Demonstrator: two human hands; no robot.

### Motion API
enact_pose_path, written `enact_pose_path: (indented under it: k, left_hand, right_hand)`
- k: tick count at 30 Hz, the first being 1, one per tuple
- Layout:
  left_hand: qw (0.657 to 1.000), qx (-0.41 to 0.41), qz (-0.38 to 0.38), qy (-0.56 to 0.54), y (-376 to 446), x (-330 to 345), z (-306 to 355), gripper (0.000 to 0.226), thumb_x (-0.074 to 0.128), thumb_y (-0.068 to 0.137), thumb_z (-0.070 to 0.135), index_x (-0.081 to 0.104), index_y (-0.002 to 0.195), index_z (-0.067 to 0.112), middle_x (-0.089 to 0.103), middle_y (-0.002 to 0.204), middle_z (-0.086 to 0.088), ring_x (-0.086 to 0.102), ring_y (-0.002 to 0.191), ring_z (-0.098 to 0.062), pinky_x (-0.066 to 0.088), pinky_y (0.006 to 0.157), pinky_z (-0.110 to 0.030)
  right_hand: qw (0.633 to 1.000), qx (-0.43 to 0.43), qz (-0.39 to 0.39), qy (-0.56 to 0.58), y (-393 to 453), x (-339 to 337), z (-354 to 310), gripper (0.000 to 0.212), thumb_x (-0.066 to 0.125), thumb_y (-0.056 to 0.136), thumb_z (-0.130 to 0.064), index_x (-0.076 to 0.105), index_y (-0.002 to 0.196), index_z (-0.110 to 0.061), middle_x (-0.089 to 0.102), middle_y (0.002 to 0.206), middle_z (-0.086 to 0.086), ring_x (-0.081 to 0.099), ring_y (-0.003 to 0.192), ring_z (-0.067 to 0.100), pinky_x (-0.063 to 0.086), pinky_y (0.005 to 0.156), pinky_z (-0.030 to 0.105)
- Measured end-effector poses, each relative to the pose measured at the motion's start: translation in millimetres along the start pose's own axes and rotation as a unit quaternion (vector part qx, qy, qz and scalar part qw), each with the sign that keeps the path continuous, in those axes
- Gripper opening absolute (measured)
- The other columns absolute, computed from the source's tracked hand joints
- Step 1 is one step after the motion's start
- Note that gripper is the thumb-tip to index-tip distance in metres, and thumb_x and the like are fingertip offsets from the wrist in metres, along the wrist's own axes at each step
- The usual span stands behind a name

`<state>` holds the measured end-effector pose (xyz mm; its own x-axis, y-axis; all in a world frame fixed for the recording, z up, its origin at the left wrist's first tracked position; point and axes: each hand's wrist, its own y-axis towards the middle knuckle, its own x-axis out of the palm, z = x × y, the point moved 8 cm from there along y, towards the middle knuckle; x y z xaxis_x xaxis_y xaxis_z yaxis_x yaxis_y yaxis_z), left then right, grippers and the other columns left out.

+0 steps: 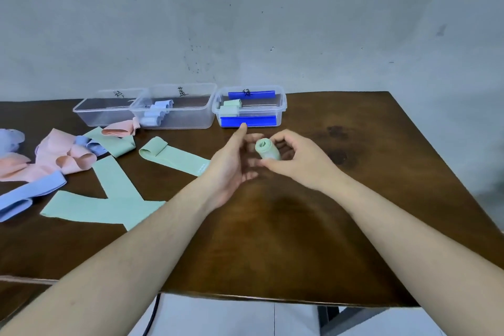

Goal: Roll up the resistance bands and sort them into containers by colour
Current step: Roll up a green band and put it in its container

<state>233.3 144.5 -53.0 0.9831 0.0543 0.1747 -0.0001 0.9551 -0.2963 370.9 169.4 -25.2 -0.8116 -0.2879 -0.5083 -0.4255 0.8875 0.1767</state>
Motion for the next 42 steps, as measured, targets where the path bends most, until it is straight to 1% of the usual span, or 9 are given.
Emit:
enact_pose_path:
  k: [5, 10, 18, 20, 25, 30, 37, 39, 42]
  left_hand:
    - [0.986, 0.103, -0.052, 0.122, 9, -14, 44, 0.038, 0.080, 0.081, 0.024, 0.069, 0.117, 0.020, 0.074, 0.108, 0.001, 0.067, 0.104, -0.015, 0.051, 0.091, -0.030]
    - [0.964, 0.094, -0.034, 0.246, 29, -40, 71, 0.030, 0.080, 0.082, 0.016, 0.072, 0.111, 0.022, 0.074, 0.088, 0.005, 0.069, 0.080, -0.003, 0.047, 0.066, -0.010]
    - [0.957, 0.116, -0.057, 0.258, 73, -87, 95, 0.030, 0.082, 0.079, 0.015, 0.073, 0.107, 0.022, 0.077, 0.096, 0.006, 0.071, 0.093, -0.006, 0.052, 0.085, -0.016]
    - [0.955, 0.123, -0.072, 0.260, 84, -94, 100, 0.030, 0.083, 0.078, 0.014, 0.073, 0.106, 0.021, 0.076, 0.096, 0.006, 0.070, 0.093, -0.005, 0.051, 0.085, -0.014]
    - [0.939, 0.141, -0.122, 0.290, 110, -99, 117, 0.032, 0.079, 0.083, 0.016, 0.066, 0.110, 0.024, 0.058, 0.075, -0.001, 0.049, 0.054, -0.005, 0.038, 0.050, -0.012]
    - [0.932, 0.167, -0.134, 0.292, 143, -100, 131, 0.031, 0.075, 0.084, 0.014, 0.064, 0.108, 0.030, 0.067, 0.078, 0.002, 0.055, 0.072, -0.010, 0.041, 0.074, -0.028]
    - [0.926, 0.139, -0.102, 0.335, 202, -106, 136, 0.028, 0.074, 0.086, 0.038, 0.062, 0.111, 0.033, 0.070, 0.103, 0.004, 0.061, 0.083, -0.013, 0.044, 0.073, -0.027]
    - [0.892, 0.160, -0.070, 0.416, 217, -107, 137, 0.030, 0.068, 0.089, 0.042, 0.061, 0.116, 0.030, 0.069, 0.105, 0.007, 0.062, 0.095, -0.013, 0.047, 0.084, -0.028]
    - [0.734, 0.244, 0.007, 0.633, 235, -104, 145, 0.023, 0.053, 0.096, 0.035, 0.063, 0.117, 0.033, 0.067, 0.107, 0.009, 0.050, 0.111, -0.019, 0.037, 0.096, -0.036]
  right_hand:
    - [1.000, 0.010, -0.015, 0.003, 31, -1, 0, 0.028, 0.084, 0.078, -0.036, 0.069, 0.100, -0.028, 0.069, 0.093, -0.015, 0.057, 0.074, -0.006, 0.042, 0.067, 0.007]
    - [1.000, 0.029, -0.013, 0.003, 66, 3, -6, 0.027, 0.088, 0.073, -0.037, 0.072, 0.095, -0.034, 0.071, 0.087, -0.017, 0.060, 0.074, -0.004, 0.046, 0.069, 0.012]
    - [0.986, 0.095, 0.021, 0.133, 111, 15, -8, 0.034, 0.085, 0.078, -0.011, 0.075, 0.106, -0.028, 0.076, 0.105, -0.005, 0.070, 0.104, 0.010, 0.053, 0.100, 0.030]
    - [0.986, 0.109, 0.023, 0.127, 119, 17, -11, 0.032, 0.084, 0.078, -0.010, 0.075, 0.103, -0.029, 0.076, 0.103, -0.001, 0.070, 0.102, 0.012, 0.052, 0.098, 0.027]
    - [0.987, 0.149, 0.021, 0.047, 144, 16, -19, 0.030, 0.084, 0.080, -0.018, 0.070, 0.105, -0.028, 0.070, 0.087, -0.008, 0.065, 0.076, 0.004, 0.049, 0.075, 0.019]
    - [0.984, 0.175, 0.025, 0.012, 175, 11, -21, 0.031, 0.084, 0.079, -0.014, 0.070, 0.106, -0.020, 0.068, 0.086, -0.005, 0.063, 0.078, 0.008, 0.051, 0.078, 0.023]
    - [0.943, 0.274, 0.050, 0.182, 223, 6, 26, 0.027, 0.078, 0.082, -0.002, 0.064, 0.103, -0.010, 0.068, 0.078, 0.003, 0.064, 0.068, 0.012, 0.057, 0.071, 0.021]
    - [0.939, 0.295, 0.050, 0.171, 234, 4, 44, 0.027, 0.079, 0.082, -0.002, 0.062, 0.101, -0.011, 0.067, 0.078, 0.005, 0.063, 0.066, 0.012, 0.058, 0.068, 0.022]
    - [0.935, 0.328, 0.037, 0.131, 248, 1, 71, 0.026, 0.079, 0.082, -0.004, 0.060, 0.098, -0.013, 0.065, 0.077, 0.006, 0.062, 0.064, 0.012, 0.059, 0.068, 0.024]
